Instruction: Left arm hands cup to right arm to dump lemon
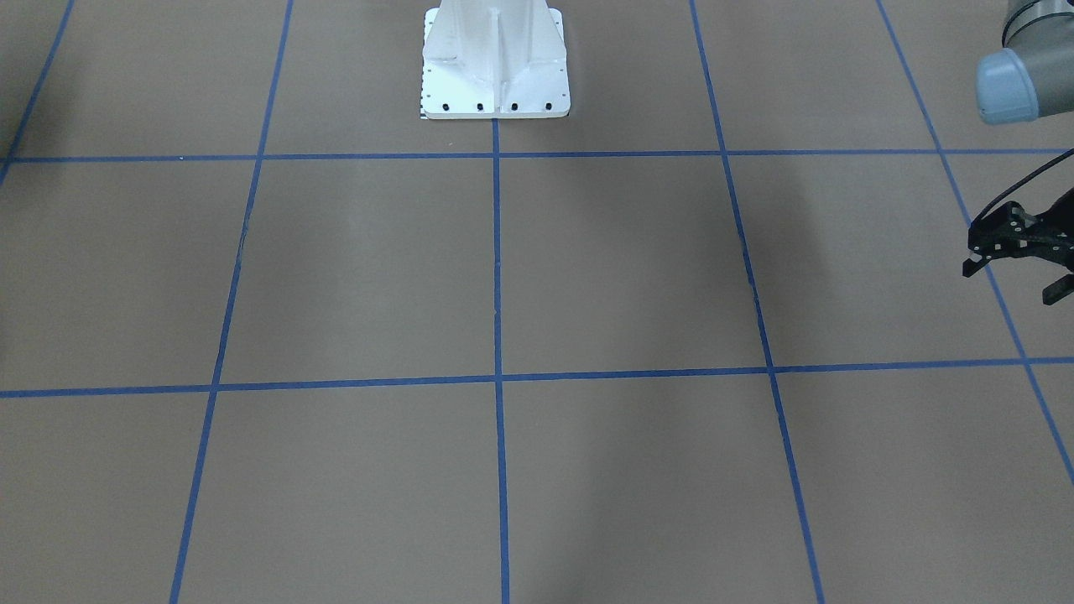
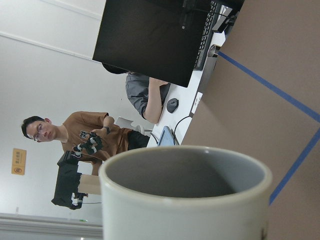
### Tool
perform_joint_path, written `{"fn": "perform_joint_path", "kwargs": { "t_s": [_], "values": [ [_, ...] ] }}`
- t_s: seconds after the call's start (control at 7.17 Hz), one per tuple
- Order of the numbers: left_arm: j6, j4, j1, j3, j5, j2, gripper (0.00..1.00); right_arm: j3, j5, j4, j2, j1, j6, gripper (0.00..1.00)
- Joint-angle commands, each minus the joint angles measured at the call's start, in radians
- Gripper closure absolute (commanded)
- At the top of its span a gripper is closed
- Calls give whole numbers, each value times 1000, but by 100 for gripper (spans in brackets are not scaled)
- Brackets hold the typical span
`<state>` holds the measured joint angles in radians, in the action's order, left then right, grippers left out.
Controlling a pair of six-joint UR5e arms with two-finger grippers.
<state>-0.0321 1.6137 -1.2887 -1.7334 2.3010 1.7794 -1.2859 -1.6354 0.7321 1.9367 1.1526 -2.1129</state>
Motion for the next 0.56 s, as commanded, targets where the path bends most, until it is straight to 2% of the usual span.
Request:
{"fn": "perform_joint_path", "kwargs": {
  "t_s": [0.0,0.42],
  "values": [
    [0,0,2,0,0,0,0,5,8,21,-4,63,-257,93],
    [0,0,0,0,0,2,0,7,11,21,-24,143,-533,92]
  ]
}}
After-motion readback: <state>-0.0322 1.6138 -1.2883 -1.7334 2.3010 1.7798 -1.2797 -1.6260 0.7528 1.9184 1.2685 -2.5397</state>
